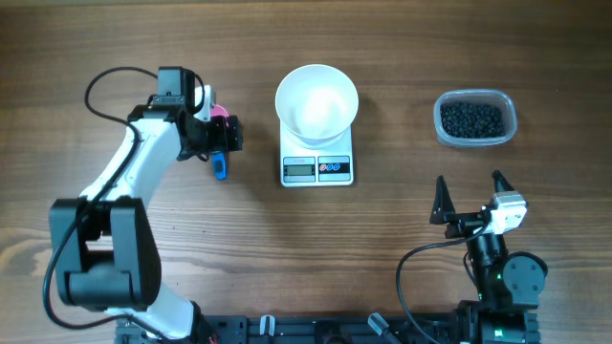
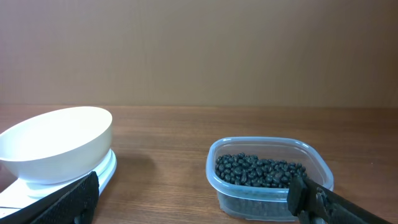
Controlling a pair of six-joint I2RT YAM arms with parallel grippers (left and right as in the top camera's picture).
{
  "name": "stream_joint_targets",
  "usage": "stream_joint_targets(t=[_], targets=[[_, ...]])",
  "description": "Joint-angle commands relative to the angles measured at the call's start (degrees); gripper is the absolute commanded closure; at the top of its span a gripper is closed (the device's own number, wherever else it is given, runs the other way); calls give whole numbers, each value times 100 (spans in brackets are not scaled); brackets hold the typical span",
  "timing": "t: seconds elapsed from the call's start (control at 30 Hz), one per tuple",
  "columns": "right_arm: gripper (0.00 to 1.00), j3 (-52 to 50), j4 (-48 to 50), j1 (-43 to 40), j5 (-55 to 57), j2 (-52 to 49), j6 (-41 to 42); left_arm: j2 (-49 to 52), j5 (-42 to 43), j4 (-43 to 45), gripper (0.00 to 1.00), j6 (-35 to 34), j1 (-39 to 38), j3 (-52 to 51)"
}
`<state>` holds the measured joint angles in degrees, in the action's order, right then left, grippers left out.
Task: Scoop item into bowl and weigh 150g on scale
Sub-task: 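Move the left gripper over the pink scoop and lower onto it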
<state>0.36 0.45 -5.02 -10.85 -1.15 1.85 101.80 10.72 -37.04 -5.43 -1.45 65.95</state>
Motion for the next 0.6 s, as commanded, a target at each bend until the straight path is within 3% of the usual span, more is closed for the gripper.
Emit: stream_joint_targets(t=[0.0, 0.57], targets=[[0, -7, 31, 13, 55, 50, -24, 273, 98, 92, 0, -22, -31, 48], [0, -7, 31, 13, 55, 50, -24, 863, -498, 605, 0, -22, -31, 37]])
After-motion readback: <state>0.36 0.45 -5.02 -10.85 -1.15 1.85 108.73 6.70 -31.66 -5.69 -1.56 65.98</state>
